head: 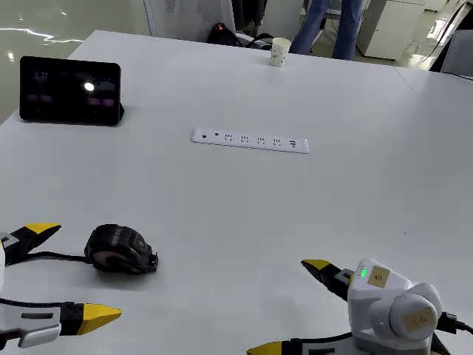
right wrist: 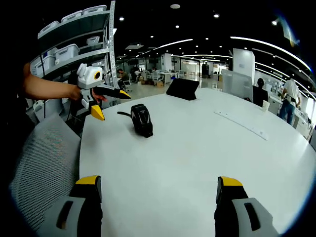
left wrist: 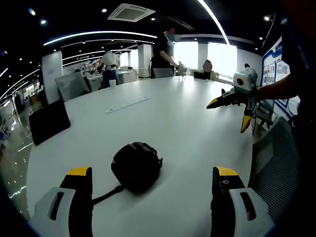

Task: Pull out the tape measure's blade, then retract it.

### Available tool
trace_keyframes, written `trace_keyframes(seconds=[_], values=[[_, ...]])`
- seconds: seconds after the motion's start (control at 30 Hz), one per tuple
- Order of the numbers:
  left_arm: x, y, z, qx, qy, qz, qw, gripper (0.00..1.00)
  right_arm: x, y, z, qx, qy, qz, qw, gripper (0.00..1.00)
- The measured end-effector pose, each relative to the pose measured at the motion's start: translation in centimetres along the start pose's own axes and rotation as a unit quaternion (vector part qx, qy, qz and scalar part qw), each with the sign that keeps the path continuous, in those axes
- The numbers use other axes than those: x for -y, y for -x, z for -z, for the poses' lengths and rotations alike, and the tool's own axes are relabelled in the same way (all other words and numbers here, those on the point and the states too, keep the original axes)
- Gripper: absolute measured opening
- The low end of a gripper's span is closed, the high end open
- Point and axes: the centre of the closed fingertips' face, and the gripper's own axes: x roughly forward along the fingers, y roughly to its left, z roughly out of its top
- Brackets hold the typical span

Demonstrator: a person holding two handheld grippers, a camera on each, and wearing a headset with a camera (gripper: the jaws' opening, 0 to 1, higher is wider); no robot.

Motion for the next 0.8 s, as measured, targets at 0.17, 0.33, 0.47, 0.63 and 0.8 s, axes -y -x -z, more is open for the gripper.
trace_keyframes(seconds=[0.17, 0.33, 0.47, 0.63, 0.8], values=[[-0.3, -0.6, -0.1, -0.006, -0.004, 0.011, 0.9999, 0.99, 0.2, -0.8, 0.0, -0.008, 0.02, -0.019, 0.9996, 0.95], [-0.6, -0.9, -0.1, -0.009, -0.007, 0.021, 0.9997, 0.99, 0.6, -1.6, -0.2, -0.013, 0.028, -0.029, 0.9991, 0.97], [-0.9, -1.1, -0.1, -0.013, -0.016, 0.027, 0.9994, 0.99, 0.9, -2.3, -0.5, -0.015, 0.032, -0.037, 0.9987, 0.98], [-1.1, -1.4, 0.0, -0.019, -0.027, 0.035, 0.9988, 0.99, 1.2, -3.3, -0.7, -0.018, 0.04, -0.048, 0.9979, 0.98], [-1.1, -1.9, 0.1, -0.025, -0.034, 0.046, 0.998, 0.99, 1.3, -4.4, -0.9, -0.022, 0.049, -0.062, 0.9967, 0.98]])
